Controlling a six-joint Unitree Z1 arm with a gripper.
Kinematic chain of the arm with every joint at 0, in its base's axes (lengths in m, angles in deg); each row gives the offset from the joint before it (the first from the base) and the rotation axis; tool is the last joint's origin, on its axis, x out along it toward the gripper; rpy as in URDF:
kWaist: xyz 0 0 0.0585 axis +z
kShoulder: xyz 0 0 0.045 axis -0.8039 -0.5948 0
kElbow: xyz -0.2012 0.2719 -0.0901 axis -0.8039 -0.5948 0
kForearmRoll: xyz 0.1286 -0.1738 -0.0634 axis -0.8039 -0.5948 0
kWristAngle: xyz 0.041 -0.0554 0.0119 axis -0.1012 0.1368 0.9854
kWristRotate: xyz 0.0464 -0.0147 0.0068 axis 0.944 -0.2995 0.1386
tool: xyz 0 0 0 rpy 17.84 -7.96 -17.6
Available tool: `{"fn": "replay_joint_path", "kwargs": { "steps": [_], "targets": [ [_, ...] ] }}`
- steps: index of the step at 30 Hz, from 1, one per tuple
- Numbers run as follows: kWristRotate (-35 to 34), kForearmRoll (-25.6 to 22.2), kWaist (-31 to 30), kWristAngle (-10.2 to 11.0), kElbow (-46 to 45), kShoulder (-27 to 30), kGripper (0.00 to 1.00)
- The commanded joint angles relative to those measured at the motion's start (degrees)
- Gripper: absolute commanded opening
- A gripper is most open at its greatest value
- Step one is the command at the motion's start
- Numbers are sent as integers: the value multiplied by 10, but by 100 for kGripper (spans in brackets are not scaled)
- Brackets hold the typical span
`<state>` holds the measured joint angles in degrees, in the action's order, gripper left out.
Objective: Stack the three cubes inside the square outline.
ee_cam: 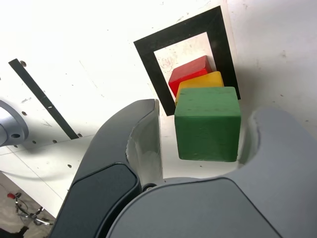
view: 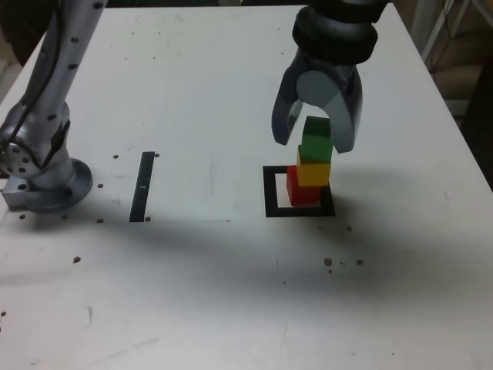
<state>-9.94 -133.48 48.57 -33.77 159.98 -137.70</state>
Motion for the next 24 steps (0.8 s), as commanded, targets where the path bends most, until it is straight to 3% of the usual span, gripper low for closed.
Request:
{"fn": "replay_joint_path", "kwargs": {
  "steps": [1, 10, 24],
  "targets": [
    [1, -6, 2, -2, -3, -2, 98],
    [-1, -3, 3, 3, -11, 18, 99],
    [-13, 24, 7, 10, -107, 113, 99]
  ]
}}
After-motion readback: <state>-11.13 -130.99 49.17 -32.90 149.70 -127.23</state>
